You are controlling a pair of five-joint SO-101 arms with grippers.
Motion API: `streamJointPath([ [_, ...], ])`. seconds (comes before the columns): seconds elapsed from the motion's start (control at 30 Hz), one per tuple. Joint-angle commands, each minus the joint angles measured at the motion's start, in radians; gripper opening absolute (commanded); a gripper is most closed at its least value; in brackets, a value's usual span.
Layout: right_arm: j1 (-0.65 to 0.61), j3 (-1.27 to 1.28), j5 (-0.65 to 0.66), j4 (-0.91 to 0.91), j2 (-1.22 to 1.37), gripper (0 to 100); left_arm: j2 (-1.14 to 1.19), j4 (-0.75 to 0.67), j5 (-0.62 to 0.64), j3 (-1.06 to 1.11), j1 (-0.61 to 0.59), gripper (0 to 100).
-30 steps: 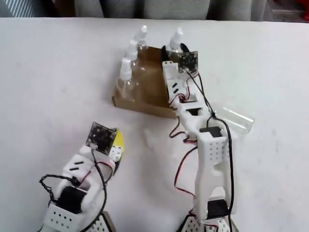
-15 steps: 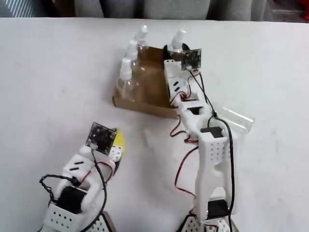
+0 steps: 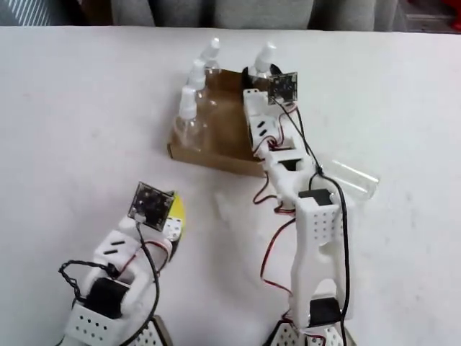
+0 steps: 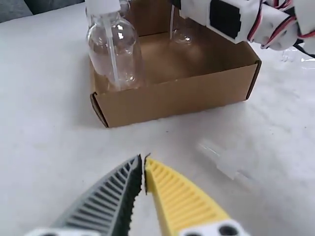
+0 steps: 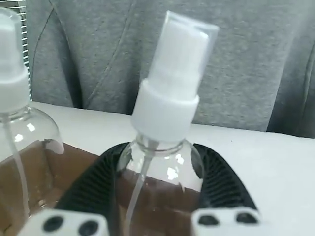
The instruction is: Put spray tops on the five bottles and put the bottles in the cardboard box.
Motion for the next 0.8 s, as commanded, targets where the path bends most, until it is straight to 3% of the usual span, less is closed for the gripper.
streamJointPath([
  [0.0,-0.01,-0.015,0.005,0.018,-0.019,17.2,-0.012,0.002,-0.009,-0.003,-0.008,2],
  [0.13,-0.01,-0.014,0.005,0.018,-0.018,26.3,-0.012,0.002,-0.009,-0.003,-0.008,2],
  [0.5,-0.01,-0.02,0.005,0.074,-0.031,27.9,-0.012,0.002,-0.009,-0.003,-0.008,2],
  [0.67,-0.012,-0.014,-0.005,0.131,-0.061,38.0,-0.012,0.002,-0.009,-0.003,-0.008,2],
  [0.77,-0.016,-0.014,-0.061,0.137,-0.07,38.5,-0.012,0.002,-0.009,-0.003,-0.008,2],
])
